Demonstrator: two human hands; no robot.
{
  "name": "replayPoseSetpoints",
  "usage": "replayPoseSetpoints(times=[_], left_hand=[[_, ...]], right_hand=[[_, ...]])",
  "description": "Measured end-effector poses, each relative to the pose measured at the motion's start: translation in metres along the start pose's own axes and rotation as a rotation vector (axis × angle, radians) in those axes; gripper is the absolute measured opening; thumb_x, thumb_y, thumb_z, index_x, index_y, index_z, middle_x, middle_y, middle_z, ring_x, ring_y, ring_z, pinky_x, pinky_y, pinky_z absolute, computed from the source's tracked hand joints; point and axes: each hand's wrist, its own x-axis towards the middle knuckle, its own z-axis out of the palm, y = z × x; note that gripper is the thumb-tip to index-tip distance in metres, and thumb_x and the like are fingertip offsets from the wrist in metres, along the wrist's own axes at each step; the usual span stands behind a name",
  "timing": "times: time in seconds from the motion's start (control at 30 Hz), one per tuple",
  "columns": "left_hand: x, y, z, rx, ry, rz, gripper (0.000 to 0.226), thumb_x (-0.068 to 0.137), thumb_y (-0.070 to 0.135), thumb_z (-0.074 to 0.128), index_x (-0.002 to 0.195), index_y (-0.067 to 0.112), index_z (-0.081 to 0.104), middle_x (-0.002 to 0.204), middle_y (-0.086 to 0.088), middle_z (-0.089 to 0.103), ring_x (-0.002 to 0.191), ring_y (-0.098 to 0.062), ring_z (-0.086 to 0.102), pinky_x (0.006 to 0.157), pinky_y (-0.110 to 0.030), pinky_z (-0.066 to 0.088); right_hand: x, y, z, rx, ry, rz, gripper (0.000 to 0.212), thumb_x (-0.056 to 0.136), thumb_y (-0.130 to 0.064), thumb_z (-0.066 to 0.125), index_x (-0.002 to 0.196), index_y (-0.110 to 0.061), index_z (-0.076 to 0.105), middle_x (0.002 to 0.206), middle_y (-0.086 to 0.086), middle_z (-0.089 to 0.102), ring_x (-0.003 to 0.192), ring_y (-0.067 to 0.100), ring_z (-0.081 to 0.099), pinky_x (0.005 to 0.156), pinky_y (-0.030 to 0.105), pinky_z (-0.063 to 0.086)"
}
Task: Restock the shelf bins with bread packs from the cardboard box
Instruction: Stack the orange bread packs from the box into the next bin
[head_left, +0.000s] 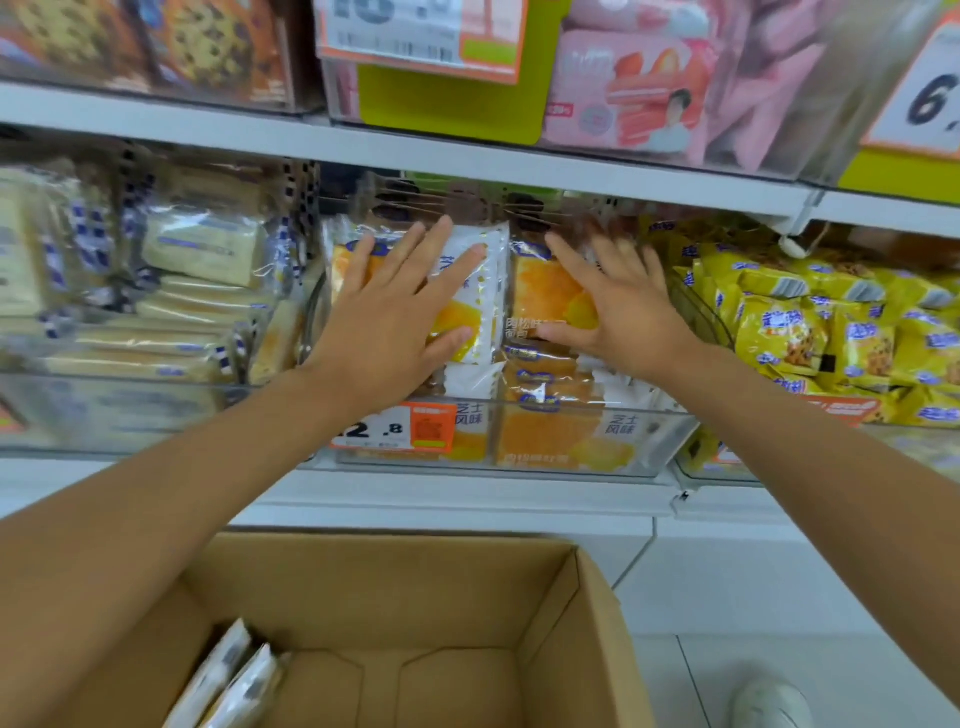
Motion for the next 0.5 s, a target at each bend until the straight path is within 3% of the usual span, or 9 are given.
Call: replayPoseSetpoints(times=[0.07,0.13,0.17,0.23,0.33,0.5], left_hand=[[-0.007,0.005,-0.01,-0.078,0.054,-0.022,0.065,0.094,0.049,0.049,0.153,0.03,0.029,0.163,-0.006,0.016,0.15,-0.023,0.015,0.121,-0.049,0.008],[-0.025,0.015,-0.018,-0.142,0.216,-0.038,0.046,0.089,0.039,0.062,0.131,0.021,0.057,0.141,-0.008,0.05,0.13,-0.028,0.045,0.106,-0.043,0.03],[-0.038,0.019,-0.02,-0.183,0.294,-0.068,0.033,0.088,0.034,0.063,0.117,0.018,0.063,0.122,-0.005,0.06,0.112,-0.027,0.055,0.094,-0.039,0.037],[-0.072,0.026,-0.02,-0.348,0.27,-0.162,0.017,0.09,0.029,0.061,0.101,0.016,0.064,0.094,0.0,0.061,0.085,-0.02,0.057,0.075,-0.034,0.044],[-0.135,0.027,-0.005,-0.5,-0.043,-0.367,0.013,0.093,0.031,0.06,0.101,0.021,0.059,0.088,0.007,0.058,0.074,-0.012,0.053,0.066,-0.03,0.043],[-0.258,0.009,0.051,-0.613,-0.513,-0.781,0.01,0.091,0.035,0.064,0.095,0.026,0.062,0.104,0.003,0.069,0.097,-0.013,0.062,0.085,-0.032,0.05]], right_hand=[[-0.019,-0.017,-0.005,0.108,0.152,-0.009,0.072,0.088,-0.051,0.061,0.15,-0.029,0.031,0.152,0.012,0.034,0.142,0.03,0.026,0.117,0.044,0.017],[-0.043,-0.038,-0.008,0.229,0.325,-0.02,0.047,0.088,-0.033,0.066,0.131,-0.017,0.055,0.125,0.007,0.056,0.115,0.022,0.049,0.1,0.036,0.039],[-0.056,-0.051,-0.008,0.26,0.36,-0.026,0.035,0.087,-0.026,0.066,0.12,-0.014,0.06,0.111,0.003,0.059,0.099,0.017,0.051,0.088,0.032,0.043],[-0.083,-0.079,-0.001,0.324,0.326,-0.046,0.021,0.086,-0.018,0.065,0.107,-0.014,0.063,0.094,-0.004,0.056,0.081,0.009,0.046,0.072,0.025,0.04],[-0.129,-0.119,0.031,0.44,0.072,-0.083,0.017,0.087,-0.017,0.063,0.103,-0.016,0.063,0.087,-0.01,0.052,0.073,0.009,0.047,0.066,0.027,0.041],[-0.219,-0.176,0.13,0.453,-0.557,-0.004,0.03,0.091,-0.024,0.059,0.121,-0.024,0.06,0.111,-0.01,0.057,0.093,0.005,0.054,0.081,0.023,0.046]])
